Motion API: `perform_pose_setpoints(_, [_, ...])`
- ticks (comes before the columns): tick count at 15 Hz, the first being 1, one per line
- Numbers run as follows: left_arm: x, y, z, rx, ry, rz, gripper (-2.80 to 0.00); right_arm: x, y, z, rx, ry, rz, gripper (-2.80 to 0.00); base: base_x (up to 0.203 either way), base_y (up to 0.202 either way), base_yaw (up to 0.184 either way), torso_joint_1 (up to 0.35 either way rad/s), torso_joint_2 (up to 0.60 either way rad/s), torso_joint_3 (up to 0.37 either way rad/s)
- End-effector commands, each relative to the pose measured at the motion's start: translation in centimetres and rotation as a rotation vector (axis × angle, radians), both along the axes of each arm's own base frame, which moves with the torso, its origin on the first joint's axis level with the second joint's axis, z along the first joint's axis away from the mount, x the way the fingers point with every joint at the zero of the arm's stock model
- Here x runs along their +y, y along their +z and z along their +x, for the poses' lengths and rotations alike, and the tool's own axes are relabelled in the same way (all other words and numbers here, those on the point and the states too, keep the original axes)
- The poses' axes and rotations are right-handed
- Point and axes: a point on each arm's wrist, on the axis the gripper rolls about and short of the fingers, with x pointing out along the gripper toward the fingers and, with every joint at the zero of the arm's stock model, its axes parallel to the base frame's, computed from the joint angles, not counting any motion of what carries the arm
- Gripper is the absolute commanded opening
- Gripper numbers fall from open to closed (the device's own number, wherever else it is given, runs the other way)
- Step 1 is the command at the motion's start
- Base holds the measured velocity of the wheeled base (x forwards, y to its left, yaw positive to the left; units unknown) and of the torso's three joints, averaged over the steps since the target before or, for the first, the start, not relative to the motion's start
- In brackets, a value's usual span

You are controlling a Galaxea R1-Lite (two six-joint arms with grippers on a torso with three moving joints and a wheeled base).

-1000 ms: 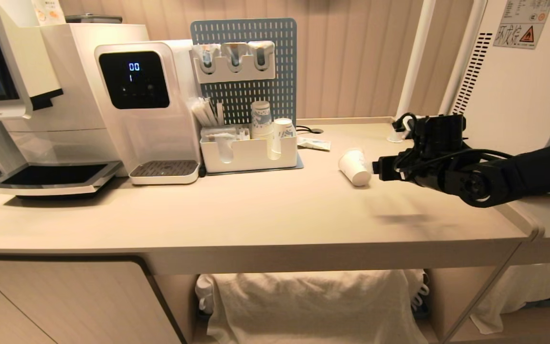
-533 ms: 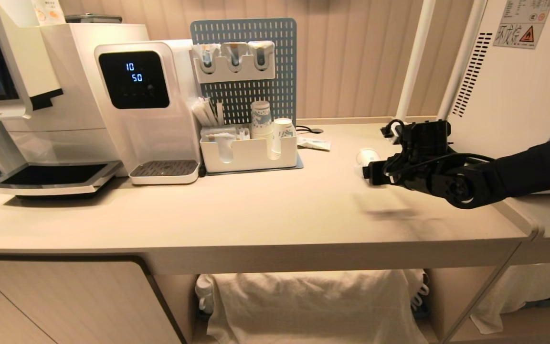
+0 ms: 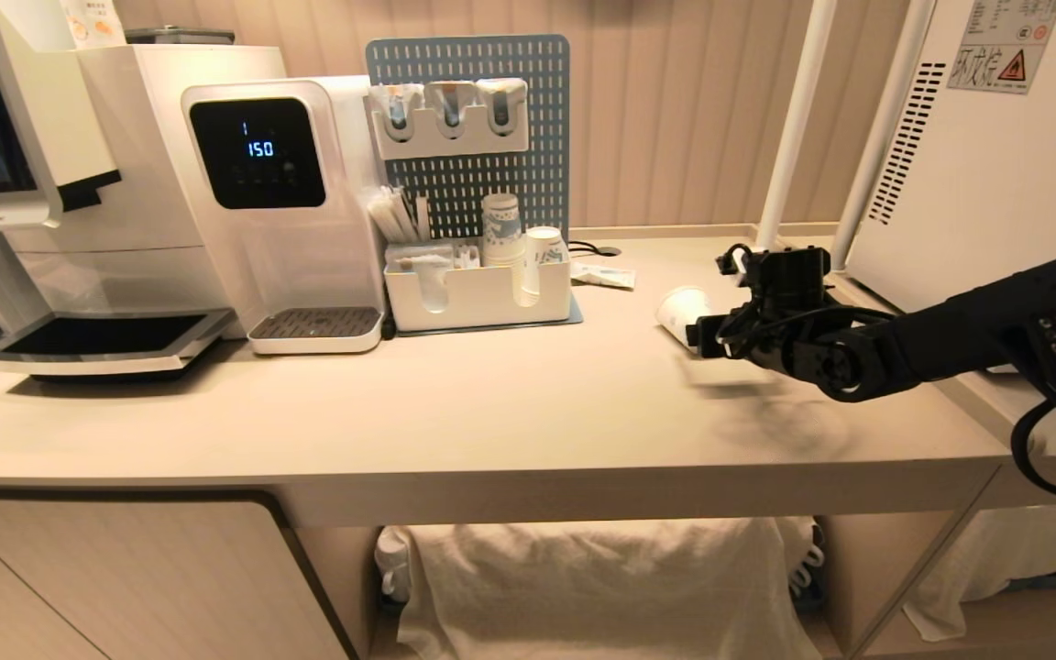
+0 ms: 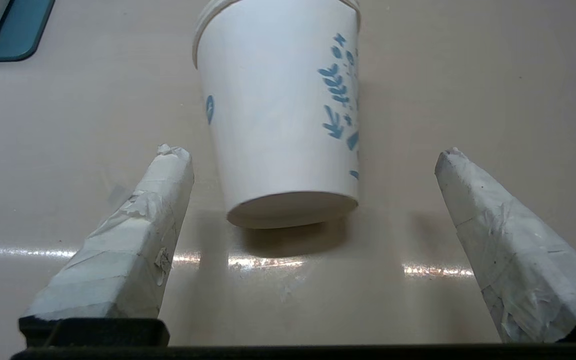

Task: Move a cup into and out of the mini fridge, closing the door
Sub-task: Put the paper cup in the freezer

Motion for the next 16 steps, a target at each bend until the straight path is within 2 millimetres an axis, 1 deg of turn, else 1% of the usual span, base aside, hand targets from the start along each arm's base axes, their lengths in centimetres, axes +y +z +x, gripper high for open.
perform_pose_setpoints(1, [0.0,0.0,0.0,0.000,0.000,0.000,-2.80,0.2,-0.6,0.5,0.000,0.000,0.001,0.00,0.000,0.000,0.000,0.000,0.00,0.000])
perform_pose_setpoints(6, [0.0,0.0,0.0,0.000,0.000,0.000,-2.80,0.2,0.0,0.3,-0.010,0.002,0.007,0.00,0.000,0.000,0.000,0.000,0.00,0.000])
perform_pose_setpoints(8, [0.0,0.0,0.0,0.000,0.000,0.000,-2.80,0.2,0.0,0.4,-0.012,0.005,0.008,0.00,0.000,0.000,0.000,0.000,0.00,0.000])
perform_pose_setpoints(12, [0.0,0.0,0.0,0.000,0.000,0.000,-2.80,0.3,0.1,1.1,-0.034,0.002,0.011,0.00,0.000,0.000,0.000,0.000,0.00,0.000])
perform_pose_setpoints(16, [0.0,0.0,0.0,0.000,0.000,0.000,-2.80,0.3,-0.3,1.7,-0.044,-0.003,0.015,0.00,0.000,0.000,0.000,0.000,0.00,0.000])
